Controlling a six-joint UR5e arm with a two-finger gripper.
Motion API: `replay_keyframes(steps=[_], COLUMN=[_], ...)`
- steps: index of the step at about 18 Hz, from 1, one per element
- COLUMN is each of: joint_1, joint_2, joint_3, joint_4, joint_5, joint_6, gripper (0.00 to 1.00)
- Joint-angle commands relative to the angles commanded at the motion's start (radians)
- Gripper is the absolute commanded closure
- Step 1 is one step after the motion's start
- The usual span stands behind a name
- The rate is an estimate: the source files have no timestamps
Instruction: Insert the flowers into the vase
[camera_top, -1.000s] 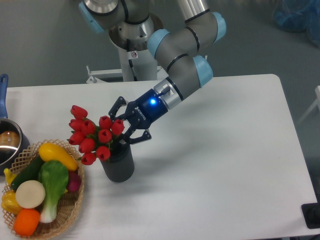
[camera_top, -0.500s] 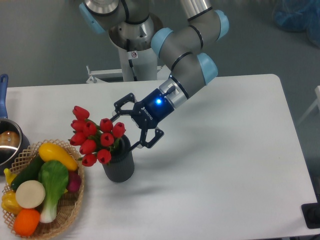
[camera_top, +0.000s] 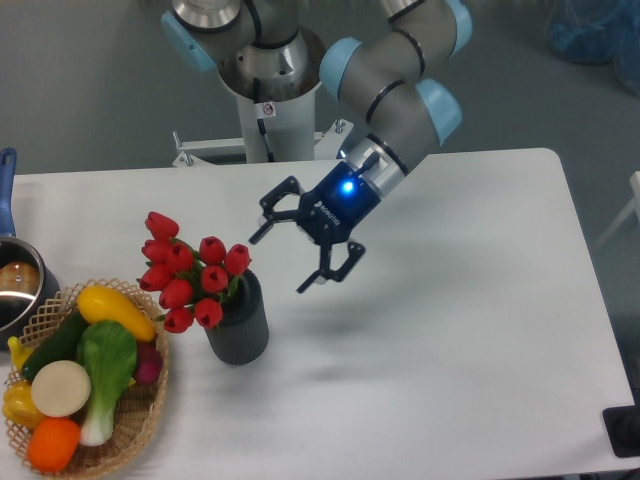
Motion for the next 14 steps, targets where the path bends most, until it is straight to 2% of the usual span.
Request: replay_keyframes(steps=[3,7,11,14], joint_1=[0.040,0.100,0.120,0.127], joint_2=[0.038,0.049,0.051,0.045], joint_3=[0.017,0.064,0.109,0.120], joint_4=[0.003,0.002,-0.002,-0.005], joint_5=[0.180,0.289,0.511,0.556], joint_6=[0.005,0.020,0.020,0.061], gripper=[0.00,0.00,0.00,0.00])
